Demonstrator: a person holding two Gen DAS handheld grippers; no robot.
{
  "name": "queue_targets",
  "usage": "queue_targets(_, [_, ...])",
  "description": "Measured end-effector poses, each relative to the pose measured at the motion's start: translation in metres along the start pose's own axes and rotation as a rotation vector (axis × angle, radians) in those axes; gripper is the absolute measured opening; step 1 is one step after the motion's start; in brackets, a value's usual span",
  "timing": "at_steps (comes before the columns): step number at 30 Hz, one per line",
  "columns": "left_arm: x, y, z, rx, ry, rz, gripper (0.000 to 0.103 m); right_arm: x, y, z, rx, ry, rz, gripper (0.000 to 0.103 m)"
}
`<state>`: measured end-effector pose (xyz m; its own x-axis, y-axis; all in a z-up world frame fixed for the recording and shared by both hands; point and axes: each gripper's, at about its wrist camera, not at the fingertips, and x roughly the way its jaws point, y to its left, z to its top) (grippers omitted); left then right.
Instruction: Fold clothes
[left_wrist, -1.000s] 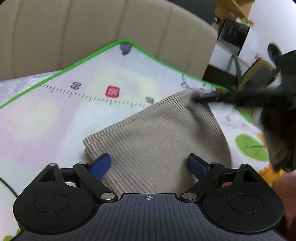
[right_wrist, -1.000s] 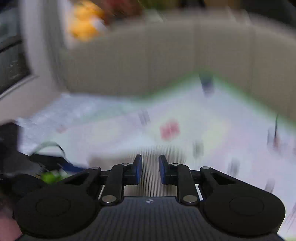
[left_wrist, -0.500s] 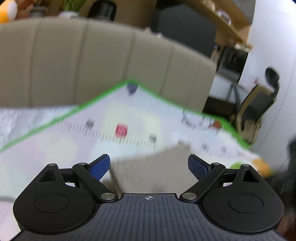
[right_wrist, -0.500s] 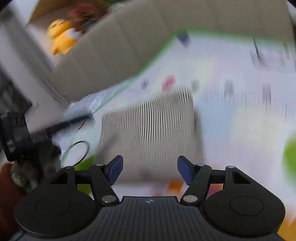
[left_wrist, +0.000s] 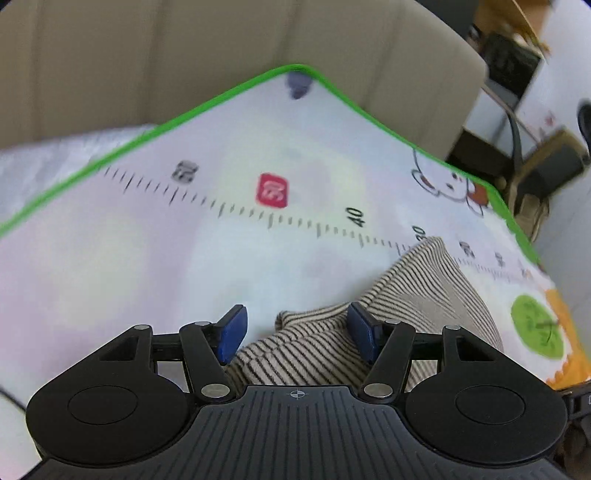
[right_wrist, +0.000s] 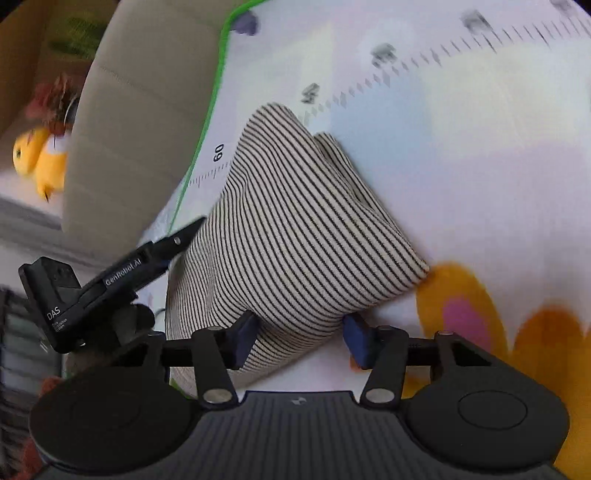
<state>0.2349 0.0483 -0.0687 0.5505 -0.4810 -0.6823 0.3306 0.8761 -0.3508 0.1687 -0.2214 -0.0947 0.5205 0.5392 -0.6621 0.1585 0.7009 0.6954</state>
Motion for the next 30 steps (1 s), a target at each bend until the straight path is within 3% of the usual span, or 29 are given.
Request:
queue_targets(5, [-0.013, 0.021, -0.016, -0.185, -0.015, -0.051, 0.065, 0.006, 0.012, 0.033, -0.139, -0.047, -0.074, 0.047])
queue_targets(9, [-0.012, 0.013, -0.033, -0.297, 0.018, -0.122, 0.066, 0.028, 0.034, 0.077, -0.327, -0.162, -0.2, 0.047])
queue_targets(12, [-0.013, -0.011, -0.048, -0.239, 0.077, -0.178, 0.073, 0.036, 0.056, 0.097, -0.473, -0.214, -0.274, 0.047])
queue_targets(14, [-0.023, -0.021, -0.053, -0.206, 0.068, -0.206, 0.077, 0.035, 0.068, 0.104, -0.538, -0.236, -0.294, 0.047])
queue_targets(16, [-0.038, -0.017, -0.055, -0.24, 0.009, -0.19, 0.081, 0.02, 0.081, 0.093, -0.609, -0.258, -0.263, 0.047])
queue_targets(18, [-0.047, -0.009, -0.055, -0.272, -0.048, -0.11, 0.083, 0.004, 0.094, 0.077, -0.696, -0.276, -0.234, 0.047])
queue_targets(22, [-0.042, 0.009, -0.058, -0.342, -0.054, -0.033, 0.077, -0.004, 0.107, 0.011, -0.889, -0.17, -0.174, 0.051])
queue_targets(24, [-0.038, 0.011, -0.061, -0.333, -0.036, 0.01, 0.075, 0.012, 0.103, -0.016, -0.958, -0.071, -0.204, 0.052])
queue_targets(26, [-0.038, 0.012, -0.061, -0.314, -0.034, 0.034, 0.074, 0.027, 0.097, -0.039, -1.032, -0.034, -0.259, 0.053])
queue_targets(30, [-0.043, 0.014, -0.062, -0.301, -0.047, 0.034, 0.074, 0.023, 0.113, -0.067, -1.195, -0.126, -0.313, 0.059])
